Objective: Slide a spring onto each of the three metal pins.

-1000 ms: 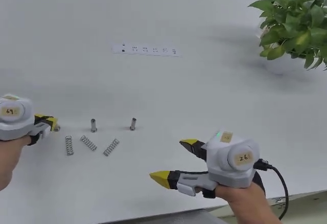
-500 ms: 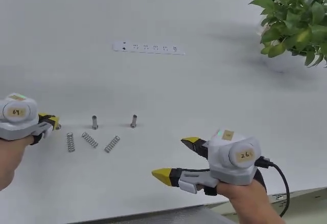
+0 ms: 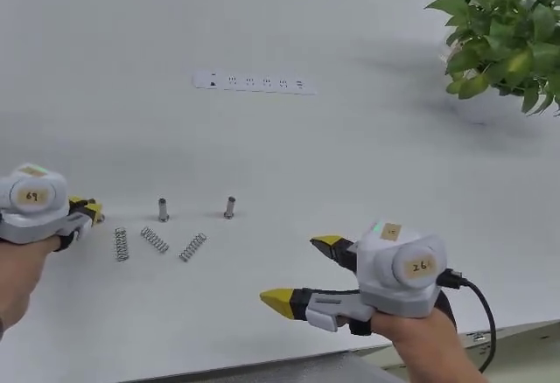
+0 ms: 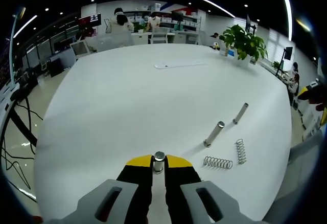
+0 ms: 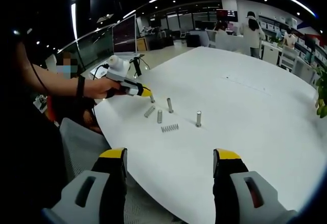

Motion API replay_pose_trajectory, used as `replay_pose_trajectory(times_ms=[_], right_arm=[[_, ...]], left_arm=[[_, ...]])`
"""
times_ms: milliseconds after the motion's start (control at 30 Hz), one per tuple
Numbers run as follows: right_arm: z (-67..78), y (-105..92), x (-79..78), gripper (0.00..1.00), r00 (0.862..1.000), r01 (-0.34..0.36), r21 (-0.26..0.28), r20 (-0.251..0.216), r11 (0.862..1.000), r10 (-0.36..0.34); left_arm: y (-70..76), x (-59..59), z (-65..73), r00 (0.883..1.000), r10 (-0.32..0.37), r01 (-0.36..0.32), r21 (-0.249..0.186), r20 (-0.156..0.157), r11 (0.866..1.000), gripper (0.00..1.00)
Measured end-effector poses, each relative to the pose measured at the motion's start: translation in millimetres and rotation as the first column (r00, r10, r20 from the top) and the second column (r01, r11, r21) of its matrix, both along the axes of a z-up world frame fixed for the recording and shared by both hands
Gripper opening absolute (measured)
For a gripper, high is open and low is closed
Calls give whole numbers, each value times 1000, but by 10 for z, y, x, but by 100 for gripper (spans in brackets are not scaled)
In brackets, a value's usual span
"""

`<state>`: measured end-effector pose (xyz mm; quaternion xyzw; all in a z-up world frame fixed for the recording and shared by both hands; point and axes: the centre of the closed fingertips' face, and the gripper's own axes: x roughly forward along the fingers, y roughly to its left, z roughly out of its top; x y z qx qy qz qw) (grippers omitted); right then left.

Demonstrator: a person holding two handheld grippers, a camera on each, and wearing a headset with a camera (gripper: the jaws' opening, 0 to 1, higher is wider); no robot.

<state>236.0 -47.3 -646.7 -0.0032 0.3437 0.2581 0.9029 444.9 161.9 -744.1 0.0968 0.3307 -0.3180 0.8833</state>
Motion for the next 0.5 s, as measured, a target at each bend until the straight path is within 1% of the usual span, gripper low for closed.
replay_pose_trajectory(times_ms=[67,100,133,200,267,333,467,500], right_arm=[[1,2,5,67,1000,1,3,1,1000,-1],[-3,-2,7,67,1000,2,3,1,1000,-2],[-2,-2,9,67,1000,2,3,2,1000,-2],[-1,0,11,67,1000,2,5,2,1000,-2],[-1,4,11,67,1000,-1,4,2,1000,1],[0,10,11,67,1000,-2,4,1,1000,2],[-1,17,16,67,1000,-3,9,2,1000,3],[-1,17,16,67,1000,-3,9,2,1000,3]], left_arm=[[10,-11,-9,1000,5,-5,1,-5,1000,2],[6,-27,-16,1000,8,-8,-9,-17,1000,6],[12,-36,-21,1000,9,-10,-12,-22,1000,8],[41,-54,-27,1000,13,-13,-10,-21,1000,11],[58,-71,-30,1000,16,-17,-19,-27,1000,13],[97,-91,-43,999,21,-22,-17,-30,1000,15],[187,-155,-49,998,44,-45,-29,-43,999,16],[214,-167,-51,998,51,-52,-25,-43,998,17]])
